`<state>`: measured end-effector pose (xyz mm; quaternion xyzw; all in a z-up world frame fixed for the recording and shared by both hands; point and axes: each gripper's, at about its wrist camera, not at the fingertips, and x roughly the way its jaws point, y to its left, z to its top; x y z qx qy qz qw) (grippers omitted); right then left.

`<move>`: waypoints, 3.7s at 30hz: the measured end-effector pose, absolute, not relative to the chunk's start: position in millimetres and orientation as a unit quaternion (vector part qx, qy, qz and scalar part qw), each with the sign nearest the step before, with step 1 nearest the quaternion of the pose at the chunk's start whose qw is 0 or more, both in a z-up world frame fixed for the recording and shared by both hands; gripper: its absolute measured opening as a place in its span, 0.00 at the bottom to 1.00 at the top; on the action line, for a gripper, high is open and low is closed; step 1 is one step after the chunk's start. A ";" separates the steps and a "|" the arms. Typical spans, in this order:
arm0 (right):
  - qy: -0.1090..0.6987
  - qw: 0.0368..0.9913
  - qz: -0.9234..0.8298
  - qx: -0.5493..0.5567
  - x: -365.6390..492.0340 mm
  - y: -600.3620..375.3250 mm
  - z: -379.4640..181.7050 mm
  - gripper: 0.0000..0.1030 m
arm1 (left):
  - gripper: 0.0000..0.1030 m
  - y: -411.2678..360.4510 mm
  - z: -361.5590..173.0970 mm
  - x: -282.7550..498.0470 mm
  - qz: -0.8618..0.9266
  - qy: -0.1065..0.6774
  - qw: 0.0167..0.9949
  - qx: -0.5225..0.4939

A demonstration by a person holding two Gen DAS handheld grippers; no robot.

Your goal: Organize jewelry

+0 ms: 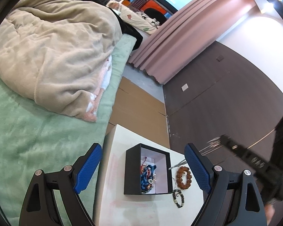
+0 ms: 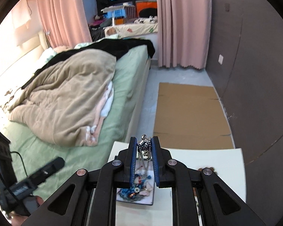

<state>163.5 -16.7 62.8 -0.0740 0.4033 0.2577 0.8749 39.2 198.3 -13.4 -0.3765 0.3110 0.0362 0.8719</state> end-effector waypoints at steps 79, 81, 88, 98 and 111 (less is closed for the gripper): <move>0.464 0.867 0.126 0.133 166.8 -314.3 -21.1 1.00 | 0.52 -82.2 -87.5 108.4 -0.082 0.468 0.880 -0.011; 0.460 0.869 0.130 0.130 166.9 -314.6 -20.4 1.00 | 0.47 -85.1 -91.1 110.8 -0.082 0.470 0.879 -0.008; 0.443 0.878 0.145 0.113 167.5 -307.8 -13.8 0.92 | 0.34 -93.2 -105.7 123.7 -0.092 0.482 0.871 -0.002; 0.460 0.867 0.141 0.130 179.9 -315.1 -20.8 0.82 | 0.19 -100.4 -122.7 137.1 -0.096 0.499 0.861 0.010; 0.471 0.859 0.151 0.129 178.1 -310.1 -27.2 0.82 | 0.03 -81.2 -115.8 138.1 -0.081 0.491 0.867 -0.030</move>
